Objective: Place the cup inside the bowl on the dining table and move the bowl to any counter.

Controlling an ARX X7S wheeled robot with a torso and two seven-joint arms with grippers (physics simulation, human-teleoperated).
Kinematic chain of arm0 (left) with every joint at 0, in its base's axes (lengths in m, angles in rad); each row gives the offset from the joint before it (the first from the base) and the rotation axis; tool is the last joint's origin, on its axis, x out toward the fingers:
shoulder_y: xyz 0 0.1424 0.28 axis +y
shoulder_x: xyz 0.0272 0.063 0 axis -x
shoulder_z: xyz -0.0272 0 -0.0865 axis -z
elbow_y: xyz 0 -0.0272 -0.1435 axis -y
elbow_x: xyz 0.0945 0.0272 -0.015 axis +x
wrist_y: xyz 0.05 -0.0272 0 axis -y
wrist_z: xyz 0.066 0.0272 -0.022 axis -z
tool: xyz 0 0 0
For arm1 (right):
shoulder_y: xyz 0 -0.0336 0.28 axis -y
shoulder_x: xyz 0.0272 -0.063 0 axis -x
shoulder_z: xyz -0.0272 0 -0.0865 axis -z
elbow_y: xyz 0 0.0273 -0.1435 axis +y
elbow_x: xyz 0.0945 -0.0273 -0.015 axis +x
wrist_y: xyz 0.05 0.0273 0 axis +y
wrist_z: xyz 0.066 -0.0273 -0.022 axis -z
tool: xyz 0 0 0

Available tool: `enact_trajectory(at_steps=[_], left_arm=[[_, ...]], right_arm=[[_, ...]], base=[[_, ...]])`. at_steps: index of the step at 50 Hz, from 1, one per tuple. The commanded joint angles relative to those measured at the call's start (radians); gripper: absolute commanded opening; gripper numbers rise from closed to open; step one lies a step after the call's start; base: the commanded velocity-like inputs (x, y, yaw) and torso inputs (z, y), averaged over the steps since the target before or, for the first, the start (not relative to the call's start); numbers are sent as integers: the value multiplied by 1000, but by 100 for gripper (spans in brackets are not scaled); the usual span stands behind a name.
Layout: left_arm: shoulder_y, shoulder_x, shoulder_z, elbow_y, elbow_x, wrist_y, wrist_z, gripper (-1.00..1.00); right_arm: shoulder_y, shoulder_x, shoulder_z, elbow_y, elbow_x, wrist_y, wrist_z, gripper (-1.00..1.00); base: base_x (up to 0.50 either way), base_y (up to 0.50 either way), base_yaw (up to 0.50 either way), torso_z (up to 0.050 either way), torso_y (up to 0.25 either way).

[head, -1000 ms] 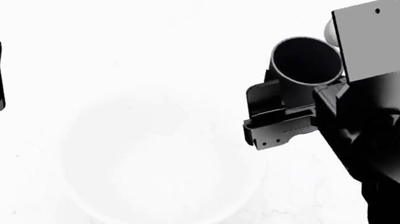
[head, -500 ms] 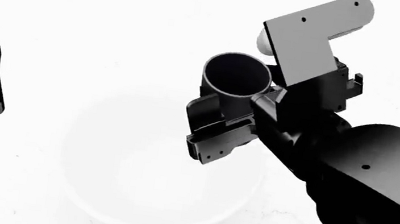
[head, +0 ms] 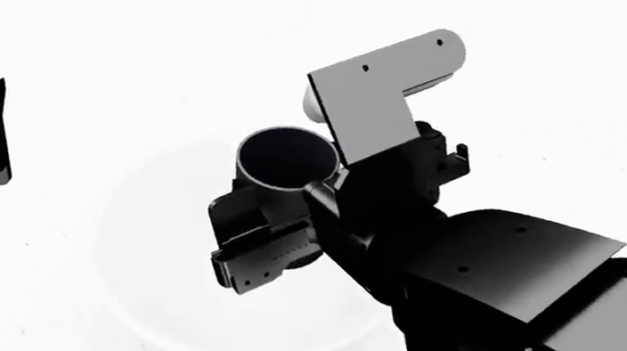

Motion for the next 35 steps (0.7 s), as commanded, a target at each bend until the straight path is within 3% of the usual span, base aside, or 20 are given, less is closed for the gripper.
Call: enact_trajectory(at_steps=[1,34,35], left_arm=[[5,-6,-3,-3,-3,7,5,100],[28,-19,-6,-11,-7,32,15,100],[29,-17,-4,-12,-6,33,14,100]], right_arm=[[-25,1,-12,-14,-4,19,17,-100],[-72,-20,-81,44,-34,-39,-20,-100],[-73,-20,-81,46,-34,-41,-20,100]], base=[[0,0,0,0,0],[0,0,0,0,0],[0,0,0,0,0]])
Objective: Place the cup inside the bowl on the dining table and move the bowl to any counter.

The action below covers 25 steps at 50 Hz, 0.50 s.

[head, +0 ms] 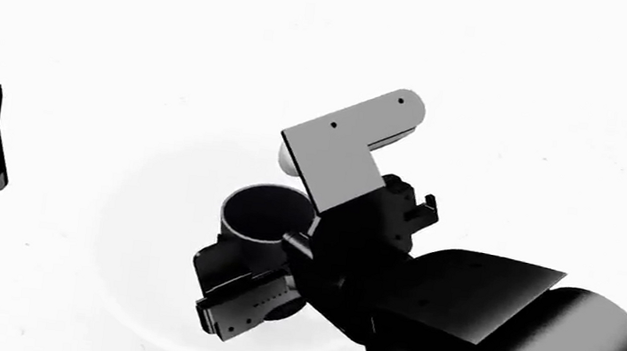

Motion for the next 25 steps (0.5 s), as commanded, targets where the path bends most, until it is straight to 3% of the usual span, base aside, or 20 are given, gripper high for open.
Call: enact_trajectory(at_steps=[1,25], left_arm=[[6,-5,-2,-2,-4,6,4,100],[-1,10,21,-14,6,17,-8,100]], right_arm=[[-2,-2,-14,7,-18,-9,-16,100],[90,3,22,8,8,12,3,100]], base=[[0,0,0,0,0],[0,0,0,0,0]])
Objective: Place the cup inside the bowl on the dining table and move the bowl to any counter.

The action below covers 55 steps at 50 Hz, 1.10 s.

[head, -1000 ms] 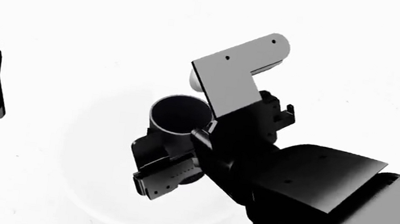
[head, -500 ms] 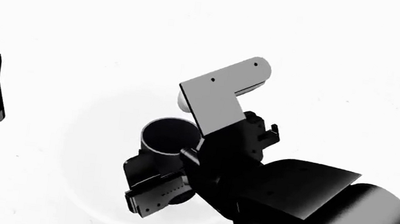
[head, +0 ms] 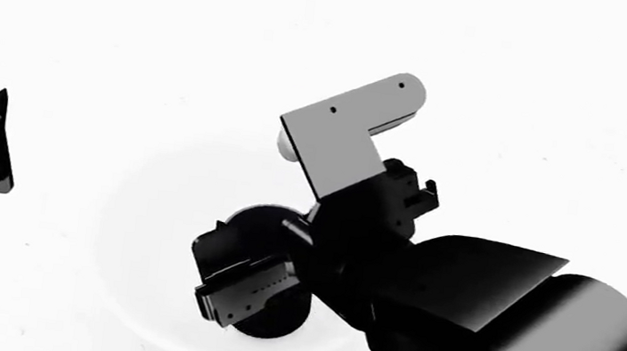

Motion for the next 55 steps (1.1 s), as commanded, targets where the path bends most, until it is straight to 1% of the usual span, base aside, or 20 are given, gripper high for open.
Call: enact_trajectory(at_steps=[1,5,12,14,17,19,21,25,28,32,34,36,39,40,44,48,52,55], left_arm=[[-8,11,12,-5,5,2,-10,100],[-7,-6,2,-10,-2,5,5,100],[-10,-1,9,-11,-1,5,1,100],[-5,-15,-1,-12,-7,8,12,100],[-4,7,13,-7,0,8,-7,100],[-5,6,15,-8,1,8,-7,100],[3,-6,5,-7,-4,11,2,100],[-3,-2,10,-5,-5,7,-3,100],[-5,3,14,-6,-3,7,-8,100],[-3,2,17,-6,-4,7,-8,100],[0,-3,11,-6,-7,8,-5,100],[-3,7,21,-10,0,11,-11,100],[7,-19,3,-12,-11,14,10,100],[6,-17,5,-12,-10,14,7,100],[8,-19,3,-9,-13,13,6,100],[6,-4,14,-8,-7,12,-8,100],[7,5,20,-7,-5,15,-15,100],[16,-7,11,-8,-10,19,-4,100]], right_arm=[[68,9,32,-6,18,23,17,100],[99,15,60,-24,41,42,37,100],[159,41,125,-46,83,82,85,100],[168,48,163,-50,108,95,111,100],[174,76,201,-53,131,114,139,100],[170,90,211,-58,137,118,149,100],[151,101,251,-60,161,127,183,100],[99,118,319,-60,209,139,246,100],[29,131,373,-52,241,131,282,100],[-14,142,409,-50,261,122,307,100],[-50,129,477,-20,318,135,397,100],[-66,132,490,-25,331,132,404,100],[-96,127,506,-16,356,135,424,100],[-104,125,510,-13,362,133,428,100],[-162,99,544,11,405,117,446,100],[-195,60,590,46,481,106,503,100],[-212,46,588,84,488,96,489,100],[-229,31,586,108,484,82,471,100]], base=[[0,0,0,0,0],[0,0,0,0,0],[0,0,0,0,0],[0,0,0,0,0],[0,0,0,0,0],[0,0,0,0,0],[0,0,0,0,0],[0,0,0,0,0],[0,0,0,0,0],[0,0,0,0,0],[0,0,0,0,0],[0,0,0,0,0],[0,0,0,0,0],[0,0,0,0,0],[0,0,0,0,0],[0,0,0,0,0],[0,0,0,0,0],[0,0,0,0,0]])
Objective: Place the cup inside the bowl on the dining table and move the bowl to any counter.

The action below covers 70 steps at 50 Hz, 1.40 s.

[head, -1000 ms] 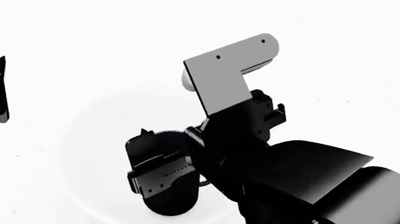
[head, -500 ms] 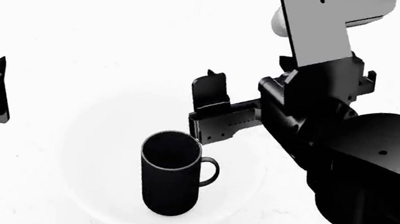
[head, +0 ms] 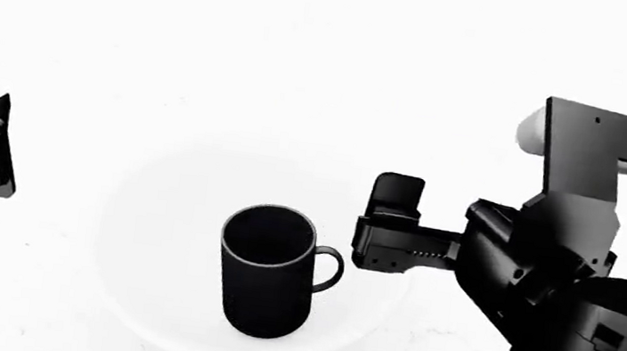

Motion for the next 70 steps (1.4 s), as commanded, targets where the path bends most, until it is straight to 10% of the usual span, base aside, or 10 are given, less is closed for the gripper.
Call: enact_trajectory(at_steps=[1,70], left_arm=[[12,-5,-3,0,-4,7,3,100],[19,-5,18,-19,-5,27,-7,100]], right_arm=[[-85,-51,50,80,68,-33,22,100],[-60,-98,28,371,26,-149,-149,100]], base=[[0,0,0,0,0],[0,0,0,0,0]])
